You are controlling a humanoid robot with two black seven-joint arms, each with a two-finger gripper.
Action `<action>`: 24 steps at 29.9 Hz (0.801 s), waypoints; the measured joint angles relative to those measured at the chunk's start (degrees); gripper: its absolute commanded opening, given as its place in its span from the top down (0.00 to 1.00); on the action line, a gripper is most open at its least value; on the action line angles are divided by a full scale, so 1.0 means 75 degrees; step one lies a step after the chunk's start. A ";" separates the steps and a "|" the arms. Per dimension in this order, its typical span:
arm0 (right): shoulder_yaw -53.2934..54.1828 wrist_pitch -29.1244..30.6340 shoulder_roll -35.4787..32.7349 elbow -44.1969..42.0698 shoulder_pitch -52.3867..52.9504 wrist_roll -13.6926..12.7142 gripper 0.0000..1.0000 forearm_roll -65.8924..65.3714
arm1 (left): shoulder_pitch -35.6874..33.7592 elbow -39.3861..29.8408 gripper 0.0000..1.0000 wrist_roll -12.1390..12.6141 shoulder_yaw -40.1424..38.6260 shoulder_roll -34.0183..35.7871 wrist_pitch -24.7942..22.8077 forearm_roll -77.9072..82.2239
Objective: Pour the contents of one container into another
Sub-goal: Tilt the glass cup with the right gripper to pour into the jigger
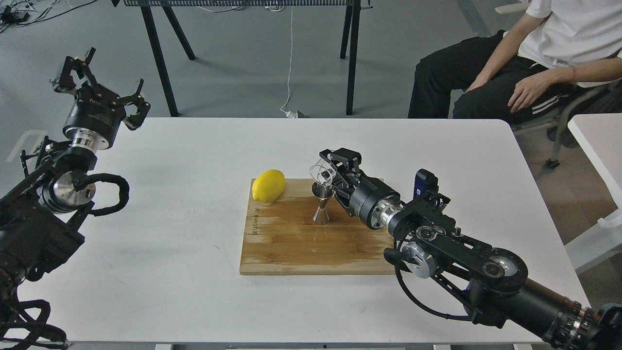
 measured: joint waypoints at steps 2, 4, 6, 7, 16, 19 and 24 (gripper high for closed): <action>-0.0008 -0.0037 0.0000 -0.0004 0.0009 0.0001 0.67 -0.0124 | 0.0000 0.0000 0.00 0.0000 0.0000 -0.0004 0.0000 0.0000; -0.0035 -0.0056 0.0000 -0.0012 0.0021 0.0002 0.67 -0.0281 | 0.0000 0.0001 0.00 0.0001 -0.0001 -0.0010 0.0000 -0.0001; -0.0129 -0.0094 -0.0005 -0.0023 0.0049 0.0008 0.67 -0.0415 | 0.0000 0.0002 0.00 0.0001 -0.0001 -0.0011 0.0000 -0.0001; -0.0189 -0.0131 -0.0008 -0.0026 0.0058 0.0011 0.67 -0.0465 | 0.0000 0.0002 0.00 0.0001 -0.0001 -0.0012 0.0000 -0.0002; -0.0357 -0.0287 -0.0012 -0.0159 0.0166 0.0118 0.67 -0.1013 | 0.0000 0.0005 0.00 0.0001 -0.0001 -0.0013 0.0000 -0.0007; -0.0460 -0.0290 -0.0036 -0.0252 0.0178 0.0204 0.67 -0.1206 | 0.0000 0.0003 0.00 0.0001 -0.0001 -0.0013 0.0000 -0.0008; -0.0559 -0.0436 -0.0067 -0.0291 0.0202 0.0333 0.67 -0.1342 | 0.0000 -0.0001 0.00 0.0001 -0.0001 -0.0012 0.0000 -0.0009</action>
